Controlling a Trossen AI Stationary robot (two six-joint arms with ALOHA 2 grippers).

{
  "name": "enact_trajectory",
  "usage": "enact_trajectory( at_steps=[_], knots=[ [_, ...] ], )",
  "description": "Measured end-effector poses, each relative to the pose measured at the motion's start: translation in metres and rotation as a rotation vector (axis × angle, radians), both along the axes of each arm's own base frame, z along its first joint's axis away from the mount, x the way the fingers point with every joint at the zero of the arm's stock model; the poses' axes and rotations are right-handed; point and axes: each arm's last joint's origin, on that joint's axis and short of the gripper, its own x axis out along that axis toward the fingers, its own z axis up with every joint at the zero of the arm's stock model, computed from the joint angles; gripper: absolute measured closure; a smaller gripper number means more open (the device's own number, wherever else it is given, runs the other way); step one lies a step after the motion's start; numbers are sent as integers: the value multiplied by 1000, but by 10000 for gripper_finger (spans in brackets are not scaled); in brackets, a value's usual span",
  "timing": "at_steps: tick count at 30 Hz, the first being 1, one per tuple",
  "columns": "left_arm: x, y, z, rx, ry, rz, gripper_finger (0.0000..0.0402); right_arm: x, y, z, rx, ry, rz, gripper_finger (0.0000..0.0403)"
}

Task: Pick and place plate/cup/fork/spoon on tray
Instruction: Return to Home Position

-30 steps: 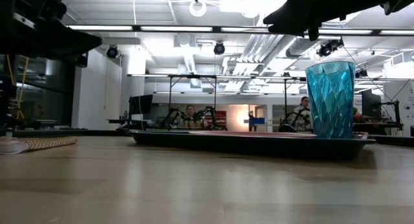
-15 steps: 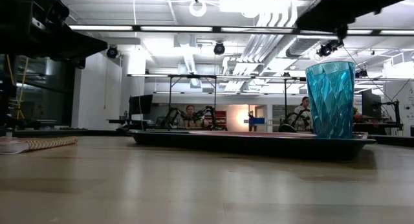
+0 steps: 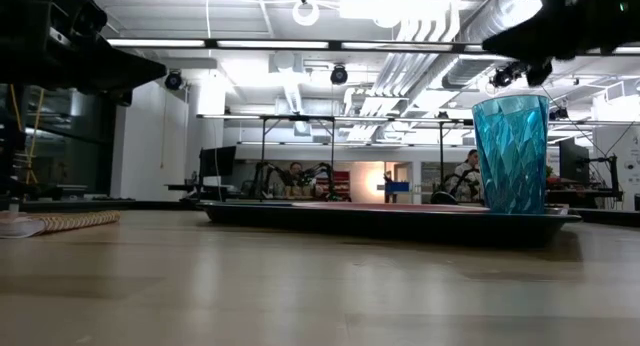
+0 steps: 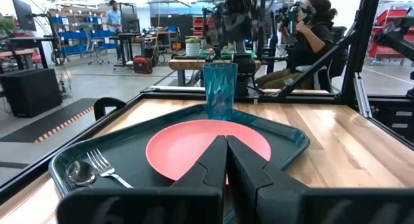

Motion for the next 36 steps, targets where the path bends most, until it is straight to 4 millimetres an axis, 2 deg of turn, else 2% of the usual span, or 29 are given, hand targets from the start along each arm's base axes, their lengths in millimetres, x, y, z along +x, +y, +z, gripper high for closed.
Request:
enact_trajectory(
  at_steps=[3, 11, 14, 20, 27, 36],
  knots=[
    [0, 0, 0, 0, 0, 0, 402, -4, -1, -18, 0, -35, 22, 401],
    [0, 0, 0, 0, 0, 0, 402, -35, -5, -12, 5, -176, 11, 402],
    [0, 0, 0, 0, 0, 0, 402, -30, -4, -23, 6, -138, 37, 402],
    [0, 0, 0, 0, 2, 3, 401, -17, -1, -54, -29, -220, 91, 403],
    [0, 0, 0, 0, 1, 3, 401, -16, 2, -58, -20, -201, 199, 403],
    [0, 0, 0, 0, 2, 4, 401, -15, 2, -69, -42, -87, 201, 403]
  ],
)
